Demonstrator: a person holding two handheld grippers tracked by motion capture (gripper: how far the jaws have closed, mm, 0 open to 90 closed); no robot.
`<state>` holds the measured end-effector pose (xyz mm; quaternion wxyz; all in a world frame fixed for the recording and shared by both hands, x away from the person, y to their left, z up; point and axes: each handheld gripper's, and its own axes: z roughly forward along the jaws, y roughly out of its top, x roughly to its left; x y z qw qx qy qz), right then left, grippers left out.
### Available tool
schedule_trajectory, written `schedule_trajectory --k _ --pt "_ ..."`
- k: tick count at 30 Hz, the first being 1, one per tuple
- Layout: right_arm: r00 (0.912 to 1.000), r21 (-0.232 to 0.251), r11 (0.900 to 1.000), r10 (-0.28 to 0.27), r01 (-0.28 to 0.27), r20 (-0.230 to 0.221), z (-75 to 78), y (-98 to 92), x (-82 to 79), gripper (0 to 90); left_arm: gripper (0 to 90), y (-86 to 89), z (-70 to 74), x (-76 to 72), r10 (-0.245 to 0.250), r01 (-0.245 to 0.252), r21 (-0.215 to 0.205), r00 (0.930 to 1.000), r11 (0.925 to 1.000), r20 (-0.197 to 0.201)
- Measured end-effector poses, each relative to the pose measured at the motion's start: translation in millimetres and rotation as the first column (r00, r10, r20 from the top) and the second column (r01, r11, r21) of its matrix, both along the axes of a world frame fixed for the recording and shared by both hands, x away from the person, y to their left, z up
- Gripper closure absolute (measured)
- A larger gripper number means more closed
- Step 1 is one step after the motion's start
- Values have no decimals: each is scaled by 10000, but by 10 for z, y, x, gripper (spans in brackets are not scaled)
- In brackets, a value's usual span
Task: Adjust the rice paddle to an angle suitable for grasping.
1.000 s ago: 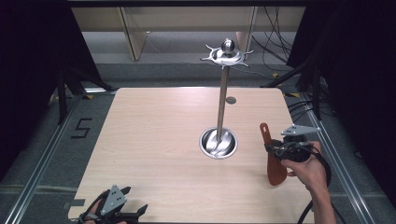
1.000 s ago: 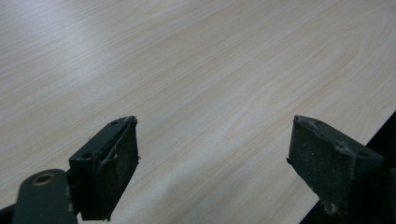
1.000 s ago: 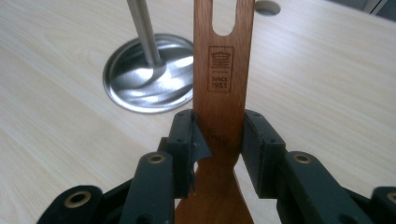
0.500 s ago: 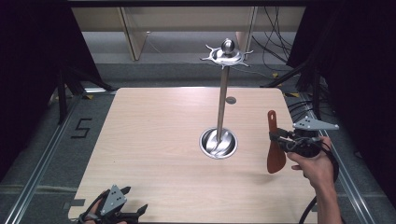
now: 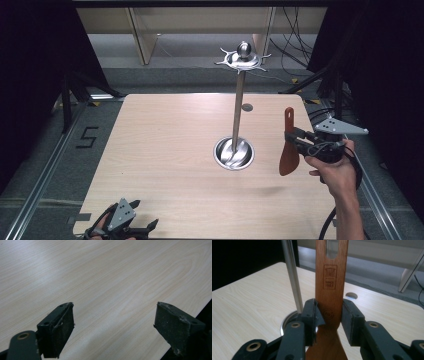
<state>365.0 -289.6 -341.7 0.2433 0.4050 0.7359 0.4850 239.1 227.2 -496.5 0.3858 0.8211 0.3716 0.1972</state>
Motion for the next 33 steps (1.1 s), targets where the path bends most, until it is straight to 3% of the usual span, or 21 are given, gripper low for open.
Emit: schedule_trajectory --k 4,6,12,14,15,16,21,22,29,31,32,33 --pt "9998 87 9998 171 -171 82 64 44 -11 671 154 0 -3 -1 45 -45 -53 10000 10000 -37" --pt "9982 28 9996 273 -275 540 97 64 3 671 154 1 -2 2 20 -20 -45 10000 10000 -7" --pt "9958 175 9985 499 -514 767 207 155 -21 671 154 -5 -10 1 112 -114 -171 9999 9998 -88" --pt "9942 238 9981 545 -570 925 242 196 -20 671 154 5 -1 6 -45 45 48 10000 10000 56" --pt "9926 240 9970 702 -729 993 254 206 -11 671 154 -8 -9 -3 87 -88 -239 9999 9997 -54" --pt "9912 64 9973 718 -730 1109 283 214 -9 671 154 0 -4 4 45 -45 -41 10000 10000 -21" --pt "9885 361 9947 908 -958 1209 366 281 -3 671 154 6 3 0 6 -6 -4 10000 10000 -65" --pt "9884 433 9950 834 -895 1266 389 298 -5 671 154 -1 2 -3 57 -58 -181 9999 9998 -91" --pt "9853 445 9935 974 -1046 1403 490 344 16 671 154 11 8 3 -101 101 79 9999 9999 29" --pt "9874 543 9929 983 -1057 1242 516 354 16 671 154 0 -2 -2 47 -47 -20 10000 10000 -85" --pt "9833 419 9925 1073 -1146 1469 527 351 33 671 154 -3 -6 2 97 -97 2 10000 10000 -24" --pt "9846 494 9925 1036 -1115 1409 541 359 26 671 154 -3 -6 3 96 -95 12 10000 10000 -19"
